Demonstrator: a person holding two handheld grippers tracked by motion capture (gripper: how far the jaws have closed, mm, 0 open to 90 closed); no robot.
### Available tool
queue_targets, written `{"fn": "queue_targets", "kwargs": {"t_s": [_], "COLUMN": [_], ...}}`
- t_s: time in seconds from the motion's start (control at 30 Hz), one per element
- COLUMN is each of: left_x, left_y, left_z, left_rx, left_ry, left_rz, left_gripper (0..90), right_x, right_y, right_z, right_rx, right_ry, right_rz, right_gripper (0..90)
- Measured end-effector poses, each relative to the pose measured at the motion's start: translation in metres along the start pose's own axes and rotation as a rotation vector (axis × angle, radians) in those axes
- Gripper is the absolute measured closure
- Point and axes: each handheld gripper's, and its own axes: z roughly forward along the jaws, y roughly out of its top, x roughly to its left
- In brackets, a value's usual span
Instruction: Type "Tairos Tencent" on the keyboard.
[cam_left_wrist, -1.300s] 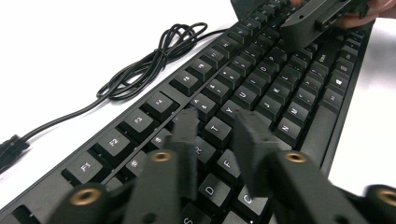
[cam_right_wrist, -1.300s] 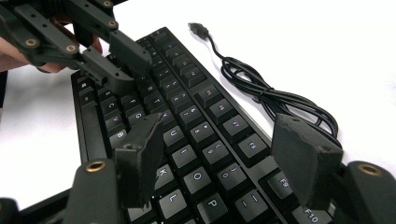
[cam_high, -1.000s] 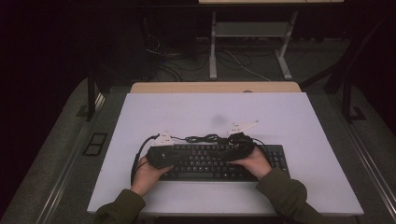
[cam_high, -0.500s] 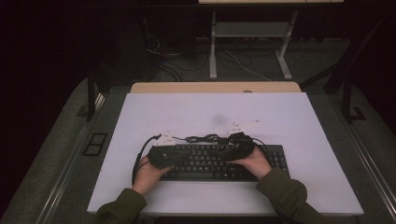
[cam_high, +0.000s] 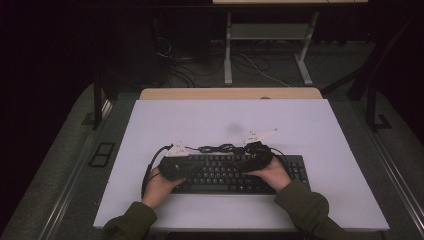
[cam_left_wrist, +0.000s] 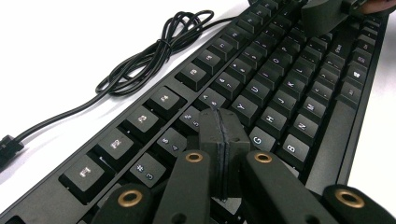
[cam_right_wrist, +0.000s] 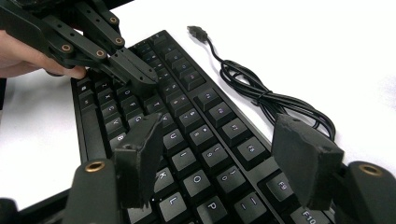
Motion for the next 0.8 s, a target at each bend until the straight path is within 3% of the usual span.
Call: {"fn": "queue_targets", "kwargs": {"t_s": [0.8], "left_x": [-0.0011], "left_y": [0.0005], "left_z": [-0.0002], "left_rx": [0.006], "left_ry": [-0.001], "left_rz": [0.008], "left_gripper": [89.1], "right_x": [0.0], "right_y": [0.0003], "right_z": [-0.0008], "right_rx": [-0.002], "right_ry": [0.0], "right_rz": [0.006], "right_gripper": [33.7]}}
